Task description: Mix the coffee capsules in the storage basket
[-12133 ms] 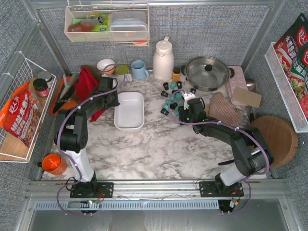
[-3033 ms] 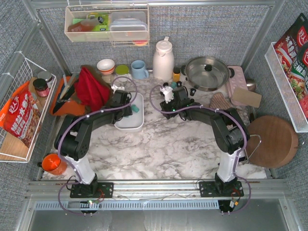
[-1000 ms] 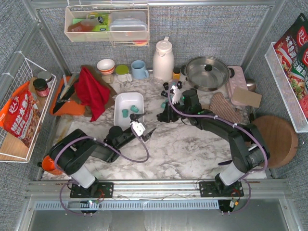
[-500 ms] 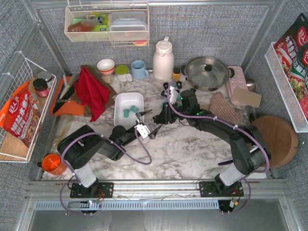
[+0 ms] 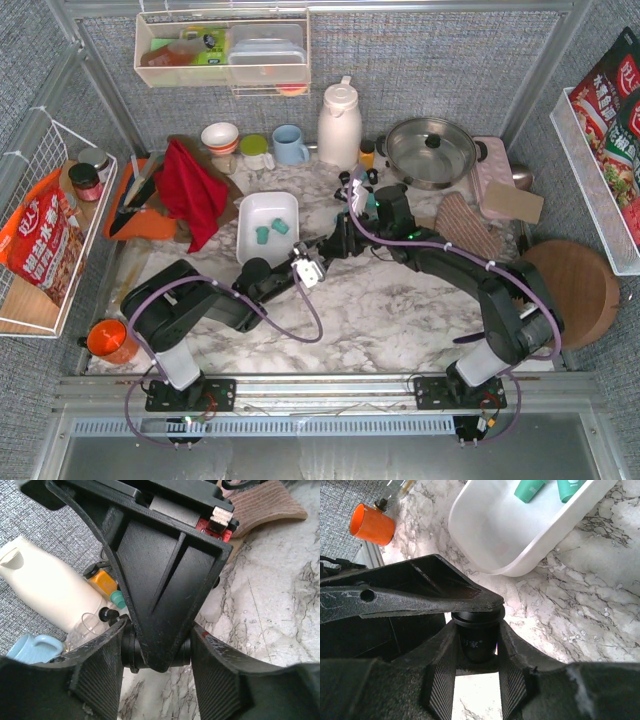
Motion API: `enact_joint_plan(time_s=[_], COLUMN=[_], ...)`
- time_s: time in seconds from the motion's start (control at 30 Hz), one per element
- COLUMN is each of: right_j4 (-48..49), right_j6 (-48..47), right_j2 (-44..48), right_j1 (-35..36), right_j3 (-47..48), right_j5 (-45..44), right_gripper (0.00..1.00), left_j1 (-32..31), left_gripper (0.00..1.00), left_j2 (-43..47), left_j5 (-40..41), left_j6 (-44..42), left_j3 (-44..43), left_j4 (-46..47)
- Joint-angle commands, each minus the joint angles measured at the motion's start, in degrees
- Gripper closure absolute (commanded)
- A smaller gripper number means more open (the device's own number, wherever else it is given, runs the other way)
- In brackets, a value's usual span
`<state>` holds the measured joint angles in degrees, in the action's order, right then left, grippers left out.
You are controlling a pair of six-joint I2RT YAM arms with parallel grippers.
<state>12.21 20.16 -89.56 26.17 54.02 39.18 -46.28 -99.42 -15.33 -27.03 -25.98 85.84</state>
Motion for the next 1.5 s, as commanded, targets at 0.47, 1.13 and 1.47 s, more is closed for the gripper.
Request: enact_joint_plan(time_s=[0.47, 1.13, 1.47], right_j4=[-3.4, -11.7, -7.9], right_j6=[-10.0, 16.4, 26.1], right_j2=[7.9, -5.2, -14.5], right_j1=[0.0, -5.8, -5.7], right_j3=[-2.4, 4.8, 8.3], right_j5=[-15.1, -57.8, -60.0], right_gripper=[0.53, 0.46, 0.46], left_j1=[-0.2, 13.7, 20.6], left_gripper=[0.79, 0.93, 0.86], left_j2=[3.8, 12.9, 2.1], left_j5=[11.9, 21.6, 19.7], left_j6=[2.0, 31.8, 40.9], left_j3=[2.6, -6.3, -19.3], left_j4=[-3.4, -34.9, -48.1])
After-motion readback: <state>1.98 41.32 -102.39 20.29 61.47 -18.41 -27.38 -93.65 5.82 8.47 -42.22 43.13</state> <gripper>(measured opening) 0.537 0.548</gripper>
